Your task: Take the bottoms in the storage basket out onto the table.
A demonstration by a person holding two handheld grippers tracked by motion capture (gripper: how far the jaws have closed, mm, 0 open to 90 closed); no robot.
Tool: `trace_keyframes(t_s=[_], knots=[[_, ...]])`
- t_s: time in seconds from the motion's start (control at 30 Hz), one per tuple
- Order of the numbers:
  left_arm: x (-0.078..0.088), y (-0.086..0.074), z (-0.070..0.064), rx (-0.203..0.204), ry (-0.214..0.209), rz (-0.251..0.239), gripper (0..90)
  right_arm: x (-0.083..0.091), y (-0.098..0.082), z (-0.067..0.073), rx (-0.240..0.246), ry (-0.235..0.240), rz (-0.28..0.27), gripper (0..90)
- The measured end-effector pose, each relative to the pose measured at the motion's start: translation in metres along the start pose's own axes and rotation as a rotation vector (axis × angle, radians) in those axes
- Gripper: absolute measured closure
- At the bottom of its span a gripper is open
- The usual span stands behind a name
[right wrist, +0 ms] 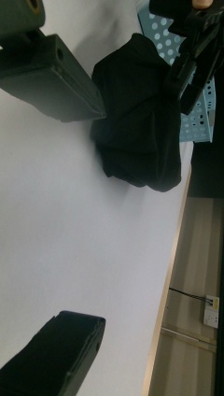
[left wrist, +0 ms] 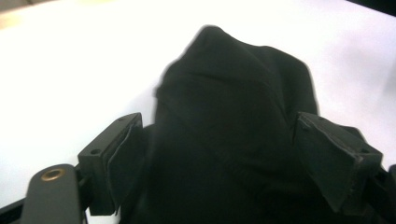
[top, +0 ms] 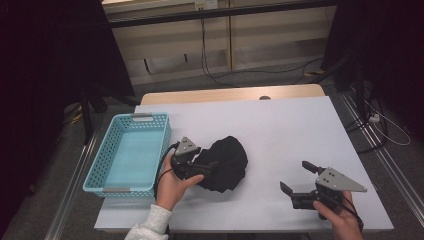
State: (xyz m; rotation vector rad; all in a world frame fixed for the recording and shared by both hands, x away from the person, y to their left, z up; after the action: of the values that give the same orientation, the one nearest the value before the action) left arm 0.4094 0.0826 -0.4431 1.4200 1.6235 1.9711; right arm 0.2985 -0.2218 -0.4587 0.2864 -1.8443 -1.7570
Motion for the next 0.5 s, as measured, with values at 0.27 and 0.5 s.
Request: trace_keyframes(t_s=[0.27,0.5], knots=[[0.013,0.001,0.003,0.029,0.005,-0.015,14.1,-0.008,0.001,0.006,0.014,0.026,0.01,1.5],[0.013,-0.002,0.003,0.032,-0.002,-0.011,14.2,-0.008,0.001,0.006,0.016,0.037,0.01,1.4]])
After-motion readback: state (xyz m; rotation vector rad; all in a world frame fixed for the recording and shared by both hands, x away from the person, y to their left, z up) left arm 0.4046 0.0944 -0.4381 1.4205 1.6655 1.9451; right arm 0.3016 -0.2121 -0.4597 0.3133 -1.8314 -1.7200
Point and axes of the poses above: each handheld gripper's, and its own axes: x roughly backward along the jaws, y roughly out of its top, z roughly to its left, the point moved 6 cm from there along -x, roughly forward along the jaws, and after that the axes turned 1 degree about -z, right-handed, at the moved point
